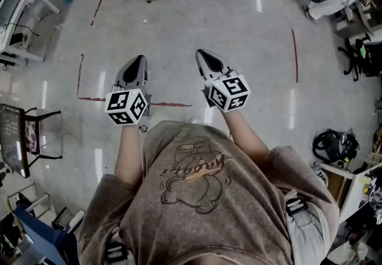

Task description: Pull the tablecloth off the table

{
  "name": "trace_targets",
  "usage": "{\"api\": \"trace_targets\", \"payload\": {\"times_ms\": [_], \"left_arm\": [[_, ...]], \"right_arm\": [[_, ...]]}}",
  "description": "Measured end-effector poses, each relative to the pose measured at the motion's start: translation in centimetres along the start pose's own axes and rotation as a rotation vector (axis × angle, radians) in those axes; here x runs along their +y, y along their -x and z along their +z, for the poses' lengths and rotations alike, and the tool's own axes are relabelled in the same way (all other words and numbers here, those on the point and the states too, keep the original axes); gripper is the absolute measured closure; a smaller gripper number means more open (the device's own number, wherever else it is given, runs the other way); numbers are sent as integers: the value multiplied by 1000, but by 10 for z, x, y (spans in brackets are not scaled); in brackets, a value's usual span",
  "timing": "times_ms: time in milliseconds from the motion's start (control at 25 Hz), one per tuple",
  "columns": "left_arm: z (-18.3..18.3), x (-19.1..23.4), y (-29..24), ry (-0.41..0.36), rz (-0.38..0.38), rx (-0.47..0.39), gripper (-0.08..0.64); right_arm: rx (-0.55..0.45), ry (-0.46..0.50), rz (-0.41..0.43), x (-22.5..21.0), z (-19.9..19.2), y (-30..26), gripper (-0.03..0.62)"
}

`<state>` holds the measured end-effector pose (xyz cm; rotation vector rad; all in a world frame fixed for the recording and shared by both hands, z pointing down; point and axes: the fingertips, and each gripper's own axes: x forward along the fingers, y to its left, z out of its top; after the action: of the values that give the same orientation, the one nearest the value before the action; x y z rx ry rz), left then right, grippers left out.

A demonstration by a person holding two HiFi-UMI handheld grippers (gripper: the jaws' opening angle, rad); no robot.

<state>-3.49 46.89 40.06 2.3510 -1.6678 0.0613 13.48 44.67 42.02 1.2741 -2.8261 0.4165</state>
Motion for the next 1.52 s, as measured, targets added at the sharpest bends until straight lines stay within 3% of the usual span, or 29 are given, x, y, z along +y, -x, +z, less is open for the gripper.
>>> {"api": "trace_targets", "payload": {"times_ms": [280,640,1080,1520], "left_arm": [[6,-21,-22,-20,9,-20,541],[26,8,-93,-30,-8,-34,541],[50,75,-215,-6,-31,-9,541],[105,177,-342,10,-46,12,541]], "right_arm": [[8,-10,17,-32,0,3,588],[6,-19,23,-69,6,-48,588],[30,-41,-15,-142,27,-159,588],[39,-55,-42,-200,77,-301,588]]}}
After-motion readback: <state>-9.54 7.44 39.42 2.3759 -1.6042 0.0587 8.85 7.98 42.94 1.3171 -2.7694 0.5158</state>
